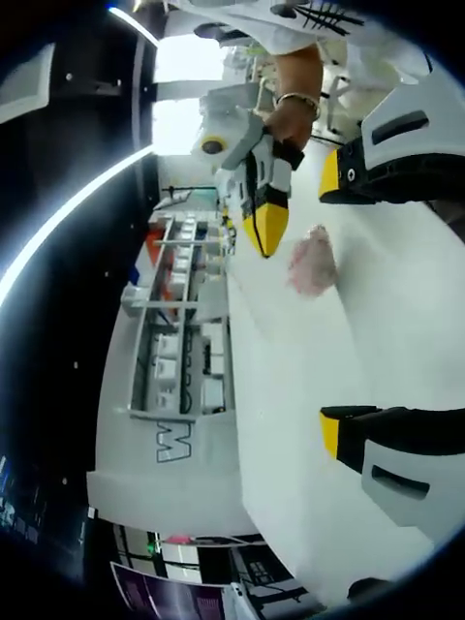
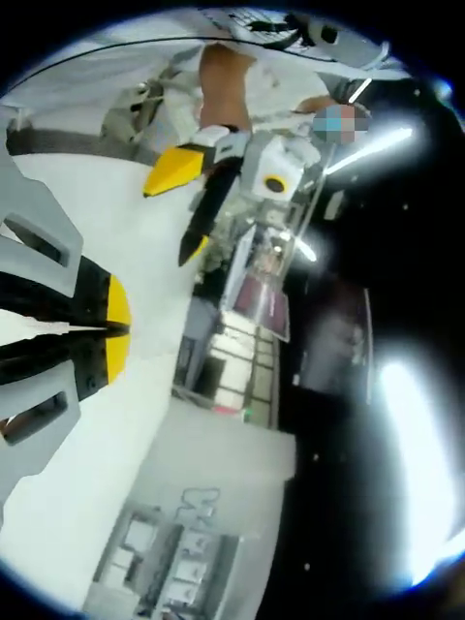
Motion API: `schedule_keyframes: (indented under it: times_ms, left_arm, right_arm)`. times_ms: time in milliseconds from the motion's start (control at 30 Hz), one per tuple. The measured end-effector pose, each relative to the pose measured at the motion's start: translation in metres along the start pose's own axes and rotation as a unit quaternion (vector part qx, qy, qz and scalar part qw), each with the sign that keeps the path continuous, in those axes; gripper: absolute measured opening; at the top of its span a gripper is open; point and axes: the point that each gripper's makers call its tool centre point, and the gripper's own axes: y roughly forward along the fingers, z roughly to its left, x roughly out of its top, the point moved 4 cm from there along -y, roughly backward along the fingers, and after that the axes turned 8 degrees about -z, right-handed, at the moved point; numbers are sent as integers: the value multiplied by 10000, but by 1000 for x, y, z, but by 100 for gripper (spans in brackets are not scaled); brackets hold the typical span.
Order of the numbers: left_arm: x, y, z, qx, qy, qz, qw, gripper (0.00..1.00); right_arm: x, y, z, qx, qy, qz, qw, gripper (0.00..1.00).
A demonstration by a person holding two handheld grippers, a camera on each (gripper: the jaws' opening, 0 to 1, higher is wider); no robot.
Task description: Open the resealable bag by pulling the two sides of the seal apart until the entire bag opening is separated and visibly accessible.
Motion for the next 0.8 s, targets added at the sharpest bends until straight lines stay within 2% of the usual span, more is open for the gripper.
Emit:
schedule_keyframes:
  times_ms: [233,433,633,667,700,733,767,800]
  left_arm:
    - [-8,1,-16,-207,2,73,9998,84]
    - [-5,-4,-27,-395,-4,-33,9992,83]
    - [-10,-10,-35,-572,135,188,9981,80]
    - [-10,-11,-38,-628,264,228,9974,77]
    - [-10,-12,-37,-578,862,490,9934,75]
    - [-7,-11,-39,-483,1623,625,9836,74]
    - [-2,-10,-41,-446,2309,635,9699,74]
    - [1,-9,-43,-420,2608,614,9625,74]
  right_arm:
    - [-2,0,11,247,71,18,9997,0]
    - [-7,-7,25,431,109,89,9990,0]
    - [-10,-12,39,626,146,169,9978,0]
    - [-11,-12,42,726,147,198,9971,0]
    - [-11,-13,44,770,132,203,9967,0]
    - [-12,-13,47,829,90,232,9962,0]
    - [-12,-13,48,865,39,258,9959,0]
    - [-12,-13,49,875,-34,280,9958,0]
